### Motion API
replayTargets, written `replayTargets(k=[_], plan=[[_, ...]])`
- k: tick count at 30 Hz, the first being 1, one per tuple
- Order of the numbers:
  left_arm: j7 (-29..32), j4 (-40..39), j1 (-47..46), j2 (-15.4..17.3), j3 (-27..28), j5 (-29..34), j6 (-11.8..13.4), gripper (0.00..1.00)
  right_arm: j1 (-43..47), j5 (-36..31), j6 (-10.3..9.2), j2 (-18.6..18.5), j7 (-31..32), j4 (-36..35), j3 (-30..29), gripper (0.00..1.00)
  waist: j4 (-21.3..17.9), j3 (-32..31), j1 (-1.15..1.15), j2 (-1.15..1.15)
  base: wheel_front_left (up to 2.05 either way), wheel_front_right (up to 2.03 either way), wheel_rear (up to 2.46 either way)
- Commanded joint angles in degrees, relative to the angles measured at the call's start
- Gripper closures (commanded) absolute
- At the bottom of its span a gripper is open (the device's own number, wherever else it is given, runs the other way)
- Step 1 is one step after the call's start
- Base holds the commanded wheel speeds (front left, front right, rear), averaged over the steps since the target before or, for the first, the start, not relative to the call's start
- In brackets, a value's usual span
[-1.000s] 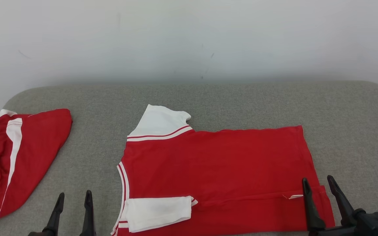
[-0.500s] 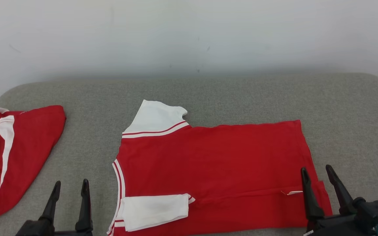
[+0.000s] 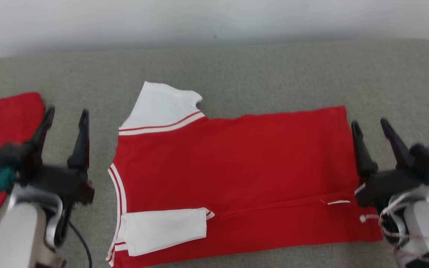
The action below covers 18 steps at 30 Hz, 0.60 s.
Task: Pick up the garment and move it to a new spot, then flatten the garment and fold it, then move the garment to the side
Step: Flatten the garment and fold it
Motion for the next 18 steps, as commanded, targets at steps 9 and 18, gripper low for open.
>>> replayTargets(k=[9,18], plan=[[9.3,9.5,-19.6,7.6,-10.8,-10.8,0.0,0.0,-14.6,-0.3,-0.16,-1.2,6.8,9.8,3.1,0.0,-3.5,11.5,-0.01,-0.01,0.0,0.0,0.0],[16.1,19.2,-31.1,9.7,-19.6,-16.6,0.0,0.0,-23.2,1.9,-0.16,-1.2,12.4,16.4,7.1,0.0,-5.6,14.7,-0.01,-0.01,0.0,0.0,0.0]])
